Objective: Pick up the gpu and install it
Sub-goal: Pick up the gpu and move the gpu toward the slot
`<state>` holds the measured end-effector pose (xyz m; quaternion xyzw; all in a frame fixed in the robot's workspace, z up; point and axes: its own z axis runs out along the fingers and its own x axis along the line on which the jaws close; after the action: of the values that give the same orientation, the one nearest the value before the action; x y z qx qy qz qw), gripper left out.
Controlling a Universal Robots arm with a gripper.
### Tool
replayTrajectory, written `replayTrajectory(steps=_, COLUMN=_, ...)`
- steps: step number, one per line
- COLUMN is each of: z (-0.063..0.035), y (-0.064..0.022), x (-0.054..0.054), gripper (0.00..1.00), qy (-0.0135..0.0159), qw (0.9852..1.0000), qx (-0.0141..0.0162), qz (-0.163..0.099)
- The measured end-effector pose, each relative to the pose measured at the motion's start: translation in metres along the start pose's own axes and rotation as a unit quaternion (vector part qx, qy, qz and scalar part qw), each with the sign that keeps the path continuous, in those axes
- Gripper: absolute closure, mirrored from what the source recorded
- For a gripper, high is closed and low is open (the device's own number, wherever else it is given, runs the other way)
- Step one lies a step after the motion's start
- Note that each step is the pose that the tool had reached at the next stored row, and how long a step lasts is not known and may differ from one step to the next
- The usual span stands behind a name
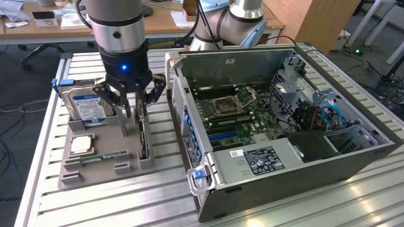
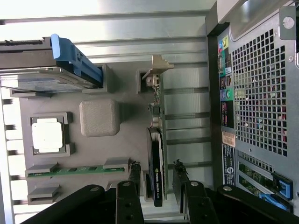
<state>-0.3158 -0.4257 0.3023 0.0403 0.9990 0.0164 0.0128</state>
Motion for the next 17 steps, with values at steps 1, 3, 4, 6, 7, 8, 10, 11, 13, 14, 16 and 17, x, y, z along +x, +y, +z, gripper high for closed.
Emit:
replayTrajectory(steps=1, z=0.0001, y=0.0, x=0.0, gripper=0.58, qy=0.0, qw=1.0, qx=0.0, qz=0.0)
replayTrajectory(steps=3, z=0.001, y=0.0, x=0.0, gripper=0.58, qy=-0.0001, qw=1.0, qx=-0.0001, qz=0.0)
replayTrajectory(steps=4, z=0.0012, y=-0.0001, x=0.0, gripper=0.58, qy=0.0, qw=1.0, qx=0.0, qz=0.0)
replayTrajectory(steps=6, z=0.0012, y=-0.0001, x=0.0, gripper=0.58, qy=0.0001, qw=1.0, qx=0.0, qz=0.0)
replayTrajectory(steps=7, z=0.0012, y=-0.0001, x=0.0, gripper=0.58, qy=0.0001, qw=1.0, qx=0.0001, qz=0.0)
replayTrajectory(steps=8, z=0.0013, y=-0.0001, x=0.0, gripper=0.58, qy=0.0, qw=1.0, qx=0.0, qz=0.0)
replayTrajectory(steps=10, z=0.0015, y=0.0, x=0.0, gripper=0.58, qy=0.0, qw=1.0, qx=0.0, qz=0.0)
replayTrajectory(steps=11, z=0.0016, y=0.0, x=0.0, gripper=0.58, qy=0.0, qw=1.0, qx=0.0, qz=0.0)
replayTrajectory(steps=13, z=0.0018, y=0.0, x=0.0, gripper=0.58, qy=0.0, qw=1.0, qx=0.0, qz=0.0)
replayTrajectory(steps=14, z=0.0018, y=0.0, x=0.0, gripper=0.58, qy=0.0, qw=1.0, qx=0.0, qz=0.0)
replayTrajectory(steps=16, z=0.0019, y=0.0, x=0.0001, gripper=0.58, qy=0.0, qw=1.0, qx=0.0, qz=0.0)
replayTrajectory(steps=17, z=0.0025, y=0.0, x=0.0, gripper=0.58, qy=-0.0002, qw=1.0, qx=-0.0002, qz=0.0)
